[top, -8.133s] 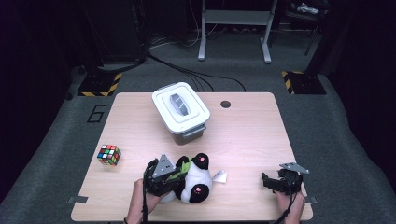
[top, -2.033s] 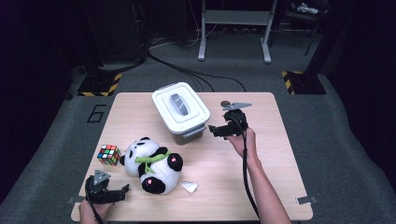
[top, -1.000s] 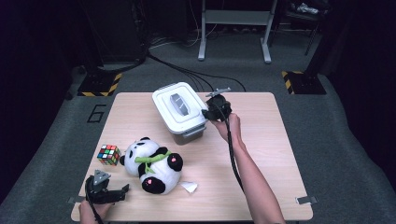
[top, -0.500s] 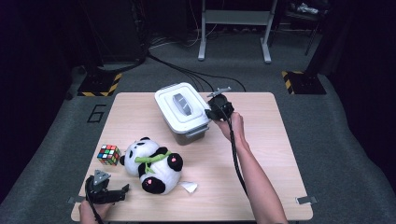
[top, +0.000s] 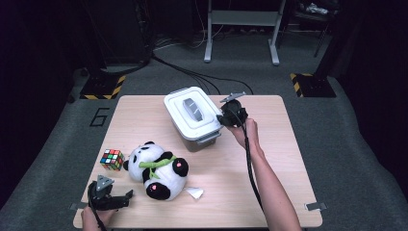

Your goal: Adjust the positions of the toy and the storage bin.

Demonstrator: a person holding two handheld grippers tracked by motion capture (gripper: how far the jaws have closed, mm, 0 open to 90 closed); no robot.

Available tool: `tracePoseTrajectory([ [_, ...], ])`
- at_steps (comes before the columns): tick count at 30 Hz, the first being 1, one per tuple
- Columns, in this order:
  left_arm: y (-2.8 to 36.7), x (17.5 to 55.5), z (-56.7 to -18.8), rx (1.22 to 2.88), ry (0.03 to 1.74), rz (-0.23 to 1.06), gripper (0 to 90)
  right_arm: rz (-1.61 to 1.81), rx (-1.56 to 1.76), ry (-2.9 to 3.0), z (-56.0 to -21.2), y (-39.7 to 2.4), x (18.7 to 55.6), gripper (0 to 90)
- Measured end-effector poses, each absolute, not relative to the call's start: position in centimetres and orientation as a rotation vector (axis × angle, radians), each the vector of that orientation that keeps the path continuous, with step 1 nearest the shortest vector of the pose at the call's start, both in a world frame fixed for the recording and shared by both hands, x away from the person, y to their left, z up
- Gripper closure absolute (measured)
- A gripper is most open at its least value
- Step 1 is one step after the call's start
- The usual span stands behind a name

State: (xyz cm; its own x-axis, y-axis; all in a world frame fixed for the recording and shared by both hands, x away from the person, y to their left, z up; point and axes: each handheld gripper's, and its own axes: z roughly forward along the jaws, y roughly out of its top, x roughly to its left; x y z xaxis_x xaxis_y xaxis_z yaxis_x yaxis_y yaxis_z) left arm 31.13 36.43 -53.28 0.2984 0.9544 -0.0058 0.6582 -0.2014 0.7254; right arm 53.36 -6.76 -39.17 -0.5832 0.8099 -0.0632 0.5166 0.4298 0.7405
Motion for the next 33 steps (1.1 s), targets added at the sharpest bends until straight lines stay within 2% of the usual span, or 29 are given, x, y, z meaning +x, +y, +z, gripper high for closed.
tracePoseTrajectory([
  [14,36.4,31.1,-53.3,1.943,1.432,0.611,0.1,0.976,1.111,2.276,-39.2,-7.2,53.0,64.3],
  [18,36.4,31.1,-53.3,1.946,1.433,0.609,0.2,0.991,1.128,2.277,-39.2,-6.8,53.1,50.2],
  [20,36.4,31.1,-53.3,1.944,1.433,0.609,0.1,1.008,1.124,2.268,-39.0,-6.3,52.9,36.4],
  [22,36.4,31.1,-53.3,1.943,1.432,0.611,0.2,1.032,1.115,2.269,-38.8,-5.7,52.7,29.2],
  [23,36.4,31.1,-53.3,1.946,1.433,0.609,0.2,1.036,1.108,2.268,-38.7,-5.1,52.6,21.3],
  [26,36.4,31.1,-53.2,1.948,1.434,0.609,0.1,1.038,1.075,2.278,-38.6,-3.6,52.4,20.8],
  [33,36.4,31.1,-53.3,1.945,1.434,0.609,0.1,0.998,1.005,2.312,-38.5,-0.2,52.2,37.8],
])
